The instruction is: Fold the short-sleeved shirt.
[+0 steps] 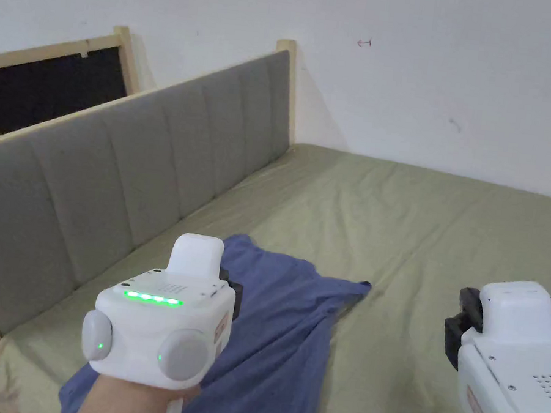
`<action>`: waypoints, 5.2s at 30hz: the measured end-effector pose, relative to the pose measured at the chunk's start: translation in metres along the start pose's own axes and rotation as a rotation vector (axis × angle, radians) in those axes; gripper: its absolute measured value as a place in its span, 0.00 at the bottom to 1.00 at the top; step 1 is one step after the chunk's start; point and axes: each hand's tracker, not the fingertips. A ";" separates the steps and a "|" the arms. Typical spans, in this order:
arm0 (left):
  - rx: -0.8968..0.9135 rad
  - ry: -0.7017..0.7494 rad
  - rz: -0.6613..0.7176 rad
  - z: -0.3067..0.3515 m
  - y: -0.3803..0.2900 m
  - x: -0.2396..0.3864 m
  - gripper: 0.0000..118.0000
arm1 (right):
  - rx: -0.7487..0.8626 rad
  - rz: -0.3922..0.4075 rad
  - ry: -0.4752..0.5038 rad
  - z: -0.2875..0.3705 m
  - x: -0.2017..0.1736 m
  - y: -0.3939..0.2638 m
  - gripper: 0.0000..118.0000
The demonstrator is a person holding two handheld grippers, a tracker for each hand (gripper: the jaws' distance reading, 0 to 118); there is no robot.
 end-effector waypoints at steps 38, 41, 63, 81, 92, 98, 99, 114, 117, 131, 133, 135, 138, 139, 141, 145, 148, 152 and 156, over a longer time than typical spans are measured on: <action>-0.322 -0.129 -0.034 -0.240 -0.040 0.063 0.06 | -0.210 -0.035 -0.039 -0.051 0.079 -0.096 0.00; -0.271 -0.169 -0.066 -0.211 -0.013 0.058 0.06 | -0.204 -0.024 -0.031 -0.038 0.080 -0.090 0.00; 0.212 -0.621 -0.284 0.141 0.181 0.300 0.06 | 0.087 -0.084 -0.362 0.198 0.231 -0.015 0.00; -0.355 -0.525 -0.615 -0.034 -0.115 0.522 0.06 | -0.006 -0.133 -0.587 0.314 0.306 -0.070 0.00; -0.113 -0.683 -0.310 0.004 -0.036 0.443 0.96 | 0.018 -0.191 -0.525 0.280 0.293 -0.066 0.00; 0.173 -0.618 -0.138 0.077 0.019 0.312 1.00 | 0.056 -0.191 -0.468 0.249 0.277 -0.055 0.00; 0.257 -0.576 -0.114 0.088 0.017 0.287 1.00 | 0.068 -0.192 -0.452 0.243 0.273 -0.054 0.00; 0.283 -0.265 -0.079 0.112 -0.045 0.152 0.00 | -0.023 -0.079 -0.351 0.171 0.210 -0.109 0.00; 0.193 -0.289 -0.114 0.084 -0.043 0.156 0.00 | -0.039 -0.083 -0.331 0.163 0.209 -0.111 0.00; -0.443 -0.310 -0.162 -0.253 0.017 0.215 0.77 | -0.219 -0.096 -0.302 0.099 0.230 -0.150 0.00; -0.541 -0.328 -0.117 -0.273 0.012 0.220 0.95 | -0.233 -0.120 -0.302 0.094 0.234 -0.154 0.00; -0.509 -0.305 -0.096 -0.290 0.008 0.224 0.86 | -0.239 -0.128 -0.305 0.091 0.237 -0.158 0.00; -0.523 -0.254 -0.112 -0.301 -0.001 0.235 0.90 | -0.250 -0.115 -0.308 0.090 0.240 -0.162 0.00; -0.548 -0.243 -0.118 -0.305 -0.005 0.238 0.82 | -0.253 -0.112 -0.308 0.090 0.241 -0.163 0.00; -0.613 -0.253 -0.157 -0.300 -0.010 0.248 0.54 | -0.257 -0.113 -0.312 0.092 0.244 -0.164 0.00; -0.530 -0.255 -0.283 -0.267 -0.021 0.272 0.09 | -0.265 -0.129 -0.336 0.096 0.252 -0.166 0.00; -0.507 -0.273 -0.428 -0.246 -0.030 0.282 0.02 | -0.260 -0.155 -0.349 0.103 0.258 -0.167 0.00; -0.477 -0.356 -0.290 -0.218 -0.020 0.269 0.02 | -0.347 -0.152 -0.385 0.102 0.272 -0.177 0.00; -0.411 -0.350 -0.272 -0.193 -0.004 0.246 0.02 | -0.458 -0.256 -0.345 0.089 0.306 -0.199 0.17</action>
